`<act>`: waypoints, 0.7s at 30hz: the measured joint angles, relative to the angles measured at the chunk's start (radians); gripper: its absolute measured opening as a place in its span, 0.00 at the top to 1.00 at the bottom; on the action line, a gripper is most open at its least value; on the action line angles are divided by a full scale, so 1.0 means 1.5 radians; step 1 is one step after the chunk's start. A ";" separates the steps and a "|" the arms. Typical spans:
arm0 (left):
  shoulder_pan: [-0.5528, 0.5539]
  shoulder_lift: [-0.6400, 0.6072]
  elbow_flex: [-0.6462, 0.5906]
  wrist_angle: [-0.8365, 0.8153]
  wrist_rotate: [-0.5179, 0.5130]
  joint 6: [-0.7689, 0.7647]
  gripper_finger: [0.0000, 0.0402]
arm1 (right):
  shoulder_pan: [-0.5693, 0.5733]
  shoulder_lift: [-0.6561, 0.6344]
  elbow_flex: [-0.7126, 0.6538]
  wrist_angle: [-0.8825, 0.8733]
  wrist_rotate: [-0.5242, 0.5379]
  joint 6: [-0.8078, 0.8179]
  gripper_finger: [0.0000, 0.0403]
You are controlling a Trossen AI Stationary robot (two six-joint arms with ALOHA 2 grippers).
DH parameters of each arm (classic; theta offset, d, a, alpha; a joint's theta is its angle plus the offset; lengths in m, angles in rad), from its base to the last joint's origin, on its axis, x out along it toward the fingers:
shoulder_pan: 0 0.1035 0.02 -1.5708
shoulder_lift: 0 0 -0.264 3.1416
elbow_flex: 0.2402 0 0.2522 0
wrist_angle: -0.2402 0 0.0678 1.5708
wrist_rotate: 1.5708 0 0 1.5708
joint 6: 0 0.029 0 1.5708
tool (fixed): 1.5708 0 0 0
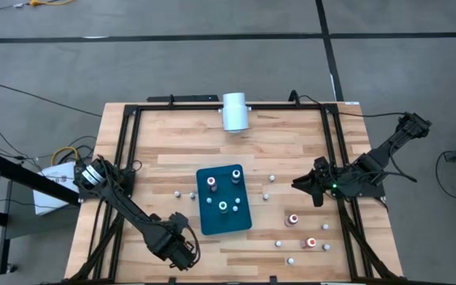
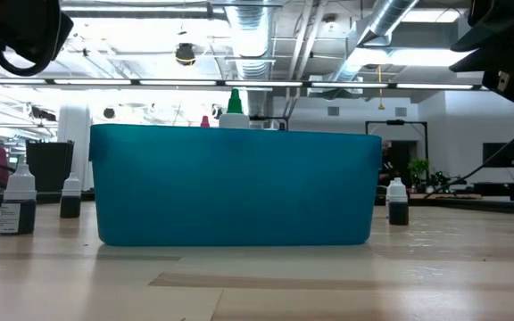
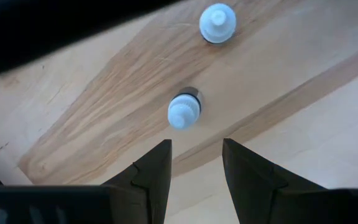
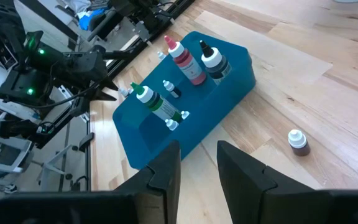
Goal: Pick & Place food coloring
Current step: Put the bottom left small green food coloring bottle into the blue bin
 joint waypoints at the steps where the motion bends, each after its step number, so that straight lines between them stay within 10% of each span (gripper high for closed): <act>1: 0.000 0.000 0.000 0.000 -0.002 0.002 0.66 | 0.000 0.000 0.000 0.000 0.000 0.000 0.77; 21: 0.026 -0.001 -0.043 0.040 -0.010 0.033 0.66 | 0.000 0.000 0.000 0.010 0.000 0.000 0.77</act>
